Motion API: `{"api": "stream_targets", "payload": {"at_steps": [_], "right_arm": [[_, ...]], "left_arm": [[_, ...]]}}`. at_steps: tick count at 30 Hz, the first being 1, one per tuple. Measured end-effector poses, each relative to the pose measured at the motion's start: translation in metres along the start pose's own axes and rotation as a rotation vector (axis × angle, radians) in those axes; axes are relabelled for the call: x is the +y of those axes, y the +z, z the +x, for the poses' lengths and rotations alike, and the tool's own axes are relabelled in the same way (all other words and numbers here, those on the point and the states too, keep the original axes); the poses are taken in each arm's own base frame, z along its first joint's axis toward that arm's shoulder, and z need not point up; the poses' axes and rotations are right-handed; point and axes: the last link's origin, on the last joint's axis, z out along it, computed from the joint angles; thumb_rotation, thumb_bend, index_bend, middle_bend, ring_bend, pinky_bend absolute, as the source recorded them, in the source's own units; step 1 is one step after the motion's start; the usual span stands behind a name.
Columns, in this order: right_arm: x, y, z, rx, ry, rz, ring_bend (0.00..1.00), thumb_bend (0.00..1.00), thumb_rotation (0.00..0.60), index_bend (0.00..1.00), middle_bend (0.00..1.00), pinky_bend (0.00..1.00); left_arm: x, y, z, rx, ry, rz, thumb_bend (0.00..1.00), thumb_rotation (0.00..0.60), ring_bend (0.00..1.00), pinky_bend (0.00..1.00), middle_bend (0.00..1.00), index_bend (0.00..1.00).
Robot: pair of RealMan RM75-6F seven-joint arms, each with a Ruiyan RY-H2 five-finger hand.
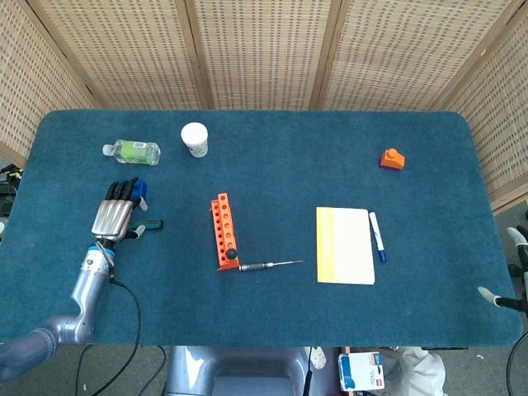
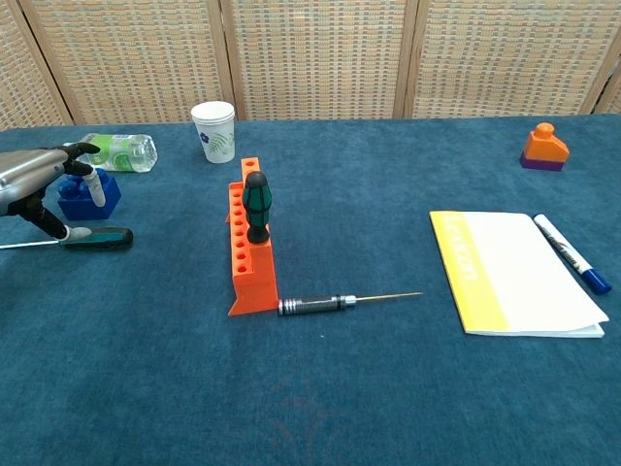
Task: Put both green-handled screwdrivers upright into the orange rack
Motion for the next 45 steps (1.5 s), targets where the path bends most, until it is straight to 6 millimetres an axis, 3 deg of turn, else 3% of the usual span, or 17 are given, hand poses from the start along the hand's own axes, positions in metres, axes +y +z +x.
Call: {"api": "stream_targets", "payload": {"at_steps": [30,33,39,45], "right_arm": [[0.001,0.002,0.0,-0.01,0.009,-0.001,0.0,0.0,0.6,0.0,0.0,0.0],[0.001,0.002,0.0,-0.01,0.013,-0.001,0.0,0.0,0.6,0.0,0.0,0.0],[0.002,0.002,0.001,-0.009,0.019,-0.001,0.0,0.0,0.6,0.0,0.0,0.0],[0.002,0.001,0.002,-0.006,0.021,0.0,0.0,0.0,0.6,0.0,0.0,0.0]], "left_arm": [[0.02,0.003,-0.029,0.007,0.122,-0.024,0.27,0.6,0.0,0.0,0.0,0.44],[0.025,0.004,-0.032,0.005,0.138,-0.029,0.28,0.6,0.0,0.0,0.0,0.48],[0.028,0.004,-0.031,0.016,0.136,-0.032,0.44,0.6,0.0,0.0,0.0,0.67],[0.024,0.002,-0.023,0.044,0.121,-0.029,0.48,0.6,0.0,0.0,0.0,0.69]]}}
